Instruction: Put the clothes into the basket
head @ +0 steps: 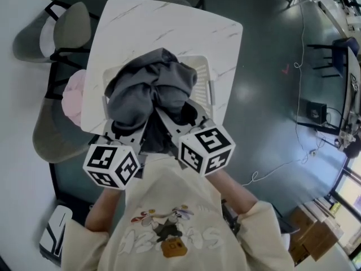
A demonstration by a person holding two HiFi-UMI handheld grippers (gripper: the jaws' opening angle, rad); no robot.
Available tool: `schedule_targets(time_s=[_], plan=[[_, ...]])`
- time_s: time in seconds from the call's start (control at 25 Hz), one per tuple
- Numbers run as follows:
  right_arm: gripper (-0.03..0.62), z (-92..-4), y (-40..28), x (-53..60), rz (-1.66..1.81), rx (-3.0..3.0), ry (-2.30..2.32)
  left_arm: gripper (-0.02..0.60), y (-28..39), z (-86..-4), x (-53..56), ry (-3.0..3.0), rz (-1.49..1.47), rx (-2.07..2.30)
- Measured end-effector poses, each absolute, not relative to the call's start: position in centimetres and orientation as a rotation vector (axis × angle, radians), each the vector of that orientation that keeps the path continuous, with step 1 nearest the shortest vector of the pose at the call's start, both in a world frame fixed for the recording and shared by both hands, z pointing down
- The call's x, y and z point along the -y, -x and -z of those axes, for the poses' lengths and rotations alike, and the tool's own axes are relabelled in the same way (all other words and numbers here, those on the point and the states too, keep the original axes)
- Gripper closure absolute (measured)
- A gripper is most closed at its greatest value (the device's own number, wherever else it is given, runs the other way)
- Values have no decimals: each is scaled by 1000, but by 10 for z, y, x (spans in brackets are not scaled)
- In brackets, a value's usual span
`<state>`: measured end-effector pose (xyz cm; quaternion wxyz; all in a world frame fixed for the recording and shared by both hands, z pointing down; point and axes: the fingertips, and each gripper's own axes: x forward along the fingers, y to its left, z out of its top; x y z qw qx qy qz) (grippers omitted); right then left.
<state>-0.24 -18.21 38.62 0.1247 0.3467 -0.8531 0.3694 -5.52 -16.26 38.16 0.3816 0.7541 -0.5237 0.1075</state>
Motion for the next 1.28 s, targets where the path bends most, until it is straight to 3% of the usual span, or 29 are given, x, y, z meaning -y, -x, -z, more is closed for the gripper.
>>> schedule_targets(time_s=[1.28], plan=[[404,-467,9,197,-1178,2258,-887,380,60,-460,175,-1761,-299,1347]])
